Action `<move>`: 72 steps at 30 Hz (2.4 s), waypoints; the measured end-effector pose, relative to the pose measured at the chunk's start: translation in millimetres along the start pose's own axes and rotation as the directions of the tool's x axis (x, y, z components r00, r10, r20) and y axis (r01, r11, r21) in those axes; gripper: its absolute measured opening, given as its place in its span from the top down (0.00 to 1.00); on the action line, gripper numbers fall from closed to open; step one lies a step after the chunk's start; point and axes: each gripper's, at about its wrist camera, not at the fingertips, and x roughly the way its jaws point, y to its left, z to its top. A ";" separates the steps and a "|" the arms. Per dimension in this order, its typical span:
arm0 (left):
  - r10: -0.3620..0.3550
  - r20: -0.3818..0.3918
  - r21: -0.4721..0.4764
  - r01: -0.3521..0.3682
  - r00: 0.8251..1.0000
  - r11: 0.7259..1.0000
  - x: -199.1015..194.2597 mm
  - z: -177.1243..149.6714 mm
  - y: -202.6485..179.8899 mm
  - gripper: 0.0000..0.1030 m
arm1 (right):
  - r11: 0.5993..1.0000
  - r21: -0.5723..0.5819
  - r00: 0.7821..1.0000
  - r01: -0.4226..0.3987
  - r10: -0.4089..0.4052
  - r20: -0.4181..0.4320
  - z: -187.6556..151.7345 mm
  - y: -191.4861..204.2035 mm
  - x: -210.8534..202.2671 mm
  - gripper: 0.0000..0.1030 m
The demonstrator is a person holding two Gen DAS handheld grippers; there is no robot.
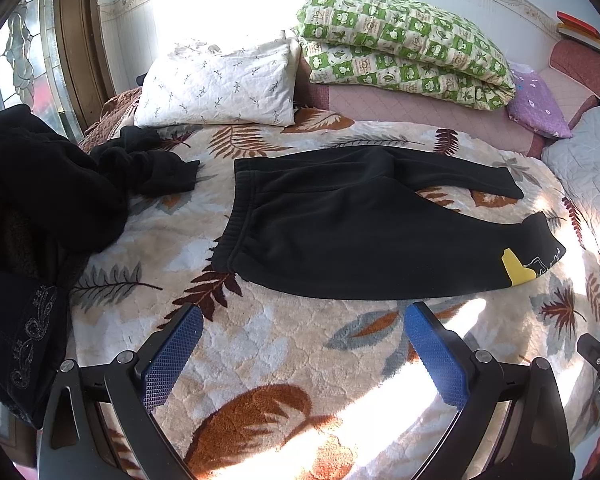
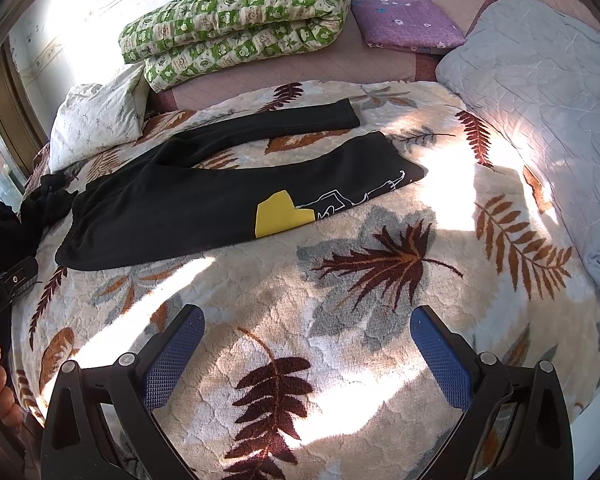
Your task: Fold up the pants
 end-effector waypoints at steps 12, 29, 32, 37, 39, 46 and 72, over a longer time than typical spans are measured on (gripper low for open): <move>-0.002 -0.001 0.002 0.002 1.000 1.000 -0.3 0.5 1.3 0.01 | 1.000 -0.001 1.000 0.001 -0.001 0.000 0.7 0.9 0.7 0.00; -0.008 -0.012 0.013 0.008 1.000 1.000 3.0 1.2 -2.4 0.01 | 1.000 0.000 1.000 -0.001 0.001 -0.010 1.5 0.6 5.5 0.00; -0.008 -0.014 0.013 0.009 1.000 1.000 4.6 1.5 -3.5 0.01 | 1.000 0.002 1.000 -0.001 0.001 -0.010 1.5 0.5 6.1 0.00; -0.010 -0.016 0.013 0.010 1.000 1.000 5.7 1.6 -4.3 0.01 | 1.000 0.002 1.000 0.000 0.000 -0.015 1.6 -1.4 8.5 0.00; -0.009 -0.018 0.012 0.009 1.000 1.000 6.4 1.8 -4.4 0.01 | 1.000 0.003 1.000 -0.001 0.001 -0.015 1.6 -1.3 8.4 0.00; -0.011 -0.026 0.012 0.011 1.000 1.000 9.8 1.9 -4.3 0.01 | 1.000 0.003 1.000 0.000 0.000 -0.015 1.5 -2.0 9.4 0.00; -0.037 -0.201 -0.056 0.027 0.979 0.998 92.1 106.4 24.9 0.01 | 0.997 -0.072 0.999 -0.021 0.017 -0.051 128.0 -26.9 59.6 0.01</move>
